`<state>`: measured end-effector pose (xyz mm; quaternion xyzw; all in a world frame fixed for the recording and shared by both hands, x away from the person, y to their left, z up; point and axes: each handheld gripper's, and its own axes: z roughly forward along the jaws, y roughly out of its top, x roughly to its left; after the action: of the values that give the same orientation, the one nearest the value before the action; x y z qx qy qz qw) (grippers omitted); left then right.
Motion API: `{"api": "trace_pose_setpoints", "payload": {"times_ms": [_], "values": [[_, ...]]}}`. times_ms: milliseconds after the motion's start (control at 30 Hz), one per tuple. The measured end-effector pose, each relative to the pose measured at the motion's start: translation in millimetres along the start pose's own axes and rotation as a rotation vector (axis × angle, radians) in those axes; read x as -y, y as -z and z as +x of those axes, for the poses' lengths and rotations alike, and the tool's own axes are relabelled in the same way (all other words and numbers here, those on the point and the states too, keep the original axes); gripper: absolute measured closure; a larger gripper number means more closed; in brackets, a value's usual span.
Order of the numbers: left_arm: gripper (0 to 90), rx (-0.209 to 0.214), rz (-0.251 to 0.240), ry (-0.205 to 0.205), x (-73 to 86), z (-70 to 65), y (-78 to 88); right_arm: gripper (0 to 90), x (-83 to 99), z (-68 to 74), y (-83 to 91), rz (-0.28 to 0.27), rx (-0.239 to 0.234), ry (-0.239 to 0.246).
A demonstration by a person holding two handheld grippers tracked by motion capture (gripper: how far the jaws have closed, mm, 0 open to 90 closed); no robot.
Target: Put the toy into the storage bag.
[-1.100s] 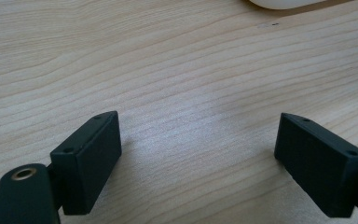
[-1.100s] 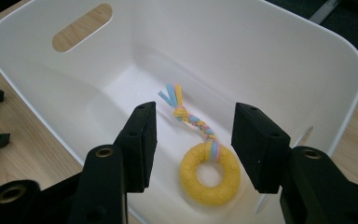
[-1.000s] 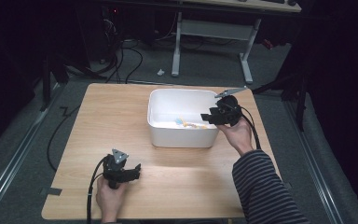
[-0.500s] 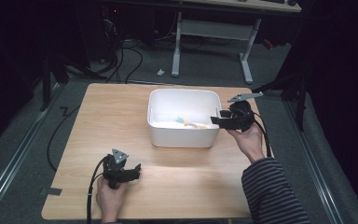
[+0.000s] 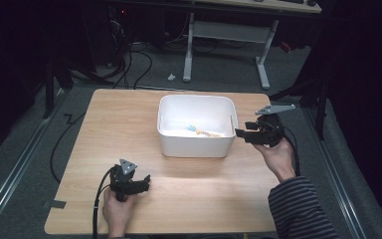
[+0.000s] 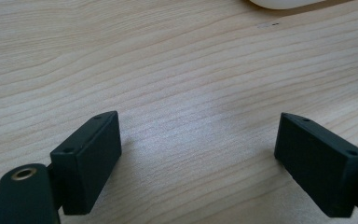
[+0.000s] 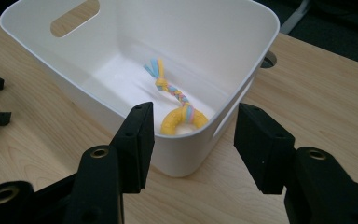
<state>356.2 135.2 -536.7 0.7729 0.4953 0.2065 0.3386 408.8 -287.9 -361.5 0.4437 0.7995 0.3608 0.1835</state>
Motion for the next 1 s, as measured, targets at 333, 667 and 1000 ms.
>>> {"api": "trace_pose_setpoints", "payload": {"times_ms": [333,667,1000], "values": [[15.0,0.000,0.000,0.000,0.0,0.0,0.0,48.0,11.5,6.5,26.0,-0.007,0.029,0.044],[15.0,0.000,0.000,0.000,0.0,0.0,0.0,48.1,30.5,6.4,44.1,-0.037,0.023,0.002],[15.0,0.002,0.000,-0.001,0.0,0.0,0.0,48.5,50.1,7.2,58.3,-0.062,0.028,-0.036]]}}
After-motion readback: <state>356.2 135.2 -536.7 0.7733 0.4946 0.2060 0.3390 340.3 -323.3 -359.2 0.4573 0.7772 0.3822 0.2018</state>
